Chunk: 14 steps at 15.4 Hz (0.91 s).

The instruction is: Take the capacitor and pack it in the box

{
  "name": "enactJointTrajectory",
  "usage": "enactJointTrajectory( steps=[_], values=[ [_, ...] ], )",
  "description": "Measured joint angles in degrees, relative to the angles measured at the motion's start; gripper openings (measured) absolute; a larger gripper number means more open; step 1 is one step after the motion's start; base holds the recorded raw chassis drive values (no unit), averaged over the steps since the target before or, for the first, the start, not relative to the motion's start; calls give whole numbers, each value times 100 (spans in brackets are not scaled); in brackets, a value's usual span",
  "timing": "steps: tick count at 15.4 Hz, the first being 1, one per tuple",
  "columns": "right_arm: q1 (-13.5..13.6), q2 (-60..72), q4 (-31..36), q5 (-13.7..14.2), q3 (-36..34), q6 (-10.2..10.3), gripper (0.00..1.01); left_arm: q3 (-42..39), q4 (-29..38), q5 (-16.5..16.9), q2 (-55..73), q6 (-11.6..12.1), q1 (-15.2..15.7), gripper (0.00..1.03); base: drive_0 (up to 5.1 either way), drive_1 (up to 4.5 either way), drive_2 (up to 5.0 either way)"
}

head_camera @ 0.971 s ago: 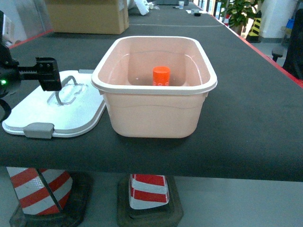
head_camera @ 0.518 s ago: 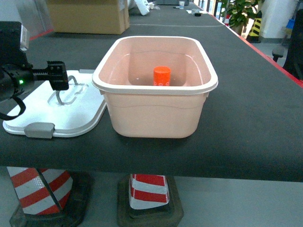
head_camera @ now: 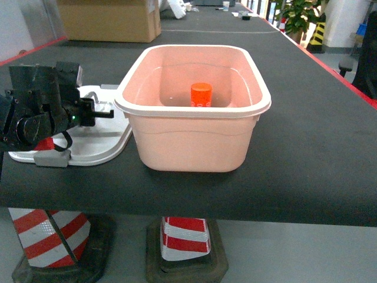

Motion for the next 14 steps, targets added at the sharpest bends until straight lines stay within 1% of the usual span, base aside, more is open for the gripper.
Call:
enactJointTrajectory(
  steps=[1,4,6,8,10,11,12,13,14],
  values=[
    [0,0,0,2,0,0,98,-68,35,9,-57,0,-7,1,0,0,0],
    [0,0,-2,0,0,0,98,-225,129,-2,-111,-2,-9,2,0,0,0],
    [0,0,0,0,0,0,98,-385,4,-55,-297,-15,9,2,0,0,0],
    [0,0,0,0,0,0,98,-501,-326,-271,-909,-111,85,2,0,0,0],
    [0,0,0,2,0,0,98,-505,-409,-483,-1751,-195,98,2,0,0,0],
    [0,0,-2,0,0,0,98,-503,-411,-627,-2286,-278,46,2,0,0,0],
    [0,0,0,0,0,0,98,-492,-415,-763,-2656,-321,-90,2,0,0,0],
    [0,0,0,0,0,0,98,-468,-498,-874,-2830,-402,-278,2,0,0,0],
    [0,0,0,0,0,0,98,-463,-627,-975,-2881,-470,-549,2,0,0,0]
  ],
)
